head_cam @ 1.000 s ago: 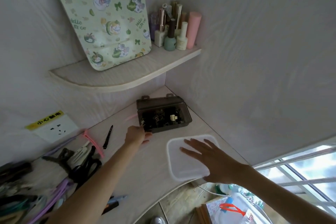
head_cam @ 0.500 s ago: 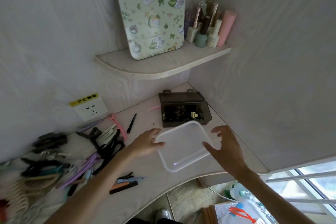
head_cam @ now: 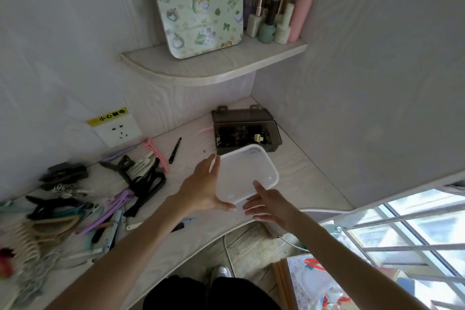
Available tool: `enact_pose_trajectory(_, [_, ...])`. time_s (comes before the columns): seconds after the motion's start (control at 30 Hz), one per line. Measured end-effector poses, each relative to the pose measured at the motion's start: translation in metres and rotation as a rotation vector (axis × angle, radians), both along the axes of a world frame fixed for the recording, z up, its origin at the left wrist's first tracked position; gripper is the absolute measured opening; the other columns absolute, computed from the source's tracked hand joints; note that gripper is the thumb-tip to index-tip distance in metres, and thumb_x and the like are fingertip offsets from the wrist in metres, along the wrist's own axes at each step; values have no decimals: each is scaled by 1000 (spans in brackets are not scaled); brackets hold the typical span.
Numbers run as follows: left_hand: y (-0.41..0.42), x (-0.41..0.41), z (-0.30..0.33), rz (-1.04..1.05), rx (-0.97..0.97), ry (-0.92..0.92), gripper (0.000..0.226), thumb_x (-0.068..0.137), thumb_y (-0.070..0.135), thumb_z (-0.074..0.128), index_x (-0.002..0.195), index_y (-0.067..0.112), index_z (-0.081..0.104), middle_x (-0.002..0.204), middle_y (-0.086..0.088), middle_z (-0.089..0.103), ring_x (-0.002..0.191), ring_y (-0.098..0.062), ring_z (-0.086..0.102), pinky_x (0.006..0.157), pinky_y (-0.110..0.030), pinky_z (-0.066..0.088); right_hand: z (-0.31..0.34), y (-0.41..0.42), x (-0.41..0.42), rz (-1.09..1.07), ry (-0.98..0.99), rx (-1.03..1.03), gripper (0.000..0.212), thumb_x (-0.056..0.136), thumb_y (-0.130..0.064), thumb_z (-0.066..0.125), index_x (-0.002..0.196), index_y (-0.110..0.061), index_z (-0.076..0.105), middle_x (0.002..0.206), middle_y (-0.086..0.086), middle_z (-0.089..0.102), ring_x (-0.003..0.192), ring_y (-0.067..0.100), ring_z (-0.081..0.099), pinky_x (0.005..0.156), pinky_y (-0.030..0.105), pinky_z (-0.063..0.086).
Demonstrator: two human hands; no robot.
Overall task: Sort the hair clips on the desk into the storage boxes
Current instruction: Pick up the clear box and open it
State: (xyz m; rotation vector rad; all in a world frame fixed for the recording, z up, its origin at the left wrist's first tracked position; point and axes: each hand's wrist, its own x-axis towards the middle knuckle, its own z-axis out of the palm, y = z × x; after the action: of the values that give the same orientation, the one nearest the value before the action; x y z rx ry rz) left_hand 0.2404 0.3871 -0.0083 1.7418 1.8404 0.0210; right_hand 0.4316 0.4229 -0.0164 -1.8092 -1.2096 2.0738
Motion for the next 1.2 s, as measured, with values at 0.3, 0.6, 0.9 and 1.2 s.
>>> enact_pose_trajectory(0.3, [17,-23,-1,154,-44,-64,54,91,60,36,119,19,54,115,0,62,96,-15,59,76,-26,43,-6,-5,3,-120,-5,177,26,93,-36,51,86,-11,50,78,8,65,63,17,67,57,29,58])
enact_pose_trajectory(0.6, [13,-23,-21,125,-67,-151,41,96,51,30,90,17,52,77,6,55,73,-15,55,63,-25,38,-7,21,11,195,-63,311,16,98,-29,41,89,-16,41,93,15,59,65,16,59,59,24,48])
enact_pose_trajectory(0.9, [-3,-2,-45,421,-11,-718,65,86,62,42,61,2,43,60,-13,53,58,-29,51,58,-23,40,-2,51,21,371,-83,234,40,96,-38,42,123,-8,40,118,14,61,97,26,65,82,32,54])
enact_pose_trajectory(1.2, [1,-13,-36,333,138,-203,52,82,66,45,58,20,40,50,6,49,48,-12,50,53,-29,39,-12,53,25,351,-43,225,42,96,-39,43,125,-9,40,120,16,61,99,30,65,80,32,55])
